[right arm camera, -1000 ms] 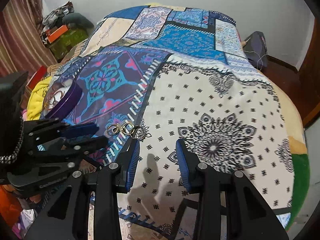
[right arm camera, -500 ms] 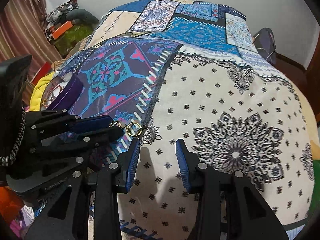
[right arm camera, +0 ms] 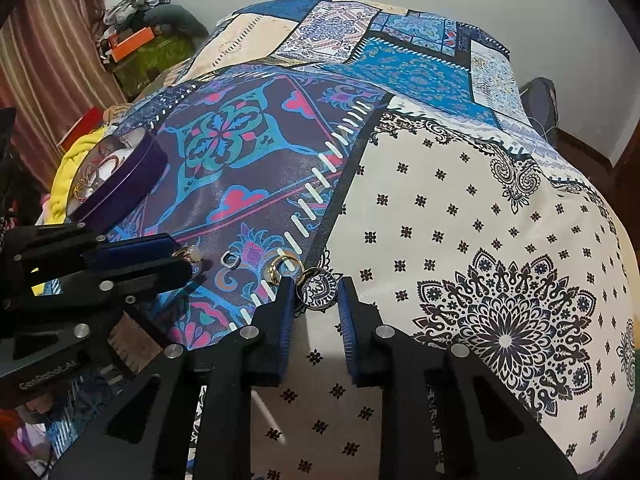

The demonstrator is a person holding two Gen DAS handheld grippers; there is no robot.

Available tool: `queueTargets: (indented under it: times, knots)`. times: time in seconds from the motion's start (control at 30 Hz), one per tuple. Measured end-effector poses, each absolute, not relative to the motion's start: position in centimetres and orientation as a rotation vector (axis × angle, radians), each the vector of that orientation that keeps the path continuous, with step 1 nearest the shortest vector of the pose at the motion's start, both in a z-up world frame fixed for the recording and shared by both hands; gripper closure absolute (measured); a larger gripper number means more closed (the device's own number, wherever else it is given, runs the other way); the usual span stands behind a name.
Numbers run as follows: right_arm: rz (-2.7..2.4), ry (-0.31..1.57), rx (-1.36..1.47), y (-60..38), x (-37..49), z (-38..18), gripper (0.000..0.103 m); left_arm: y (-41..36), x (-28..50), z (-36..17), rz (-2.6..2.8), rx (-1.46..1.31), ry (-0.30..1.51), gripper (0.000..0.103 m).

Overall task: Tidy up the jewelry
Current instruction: 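Grasp a gold ring with the left tool while the right tool grasps a silver ring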

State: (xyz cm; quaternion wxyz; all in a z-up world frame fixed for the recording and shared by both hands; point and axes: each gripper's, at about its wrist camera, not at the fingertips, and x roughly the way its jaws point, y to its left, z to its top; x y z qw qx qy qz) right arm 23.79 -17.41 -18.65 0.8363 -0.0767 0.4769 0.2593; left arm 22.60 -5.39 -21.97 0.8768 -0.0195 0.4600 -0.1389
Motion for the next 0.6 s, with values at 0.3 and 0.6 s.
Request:
queueTargets:
  times: [0.3,0.6]
  knots:
    - [0.547,0.939,-0.135,-17.5,22.2,-14.8,0.083,-4.1,20.7,-19.1,-0.277,-0.073,0.897,0.085]
    - [0.58,0.82,-0.13,-15.5,20.5,-10.0,0.083,-1.6,18.5,-15.1,-0.236,-0.085,0.805,0.085]
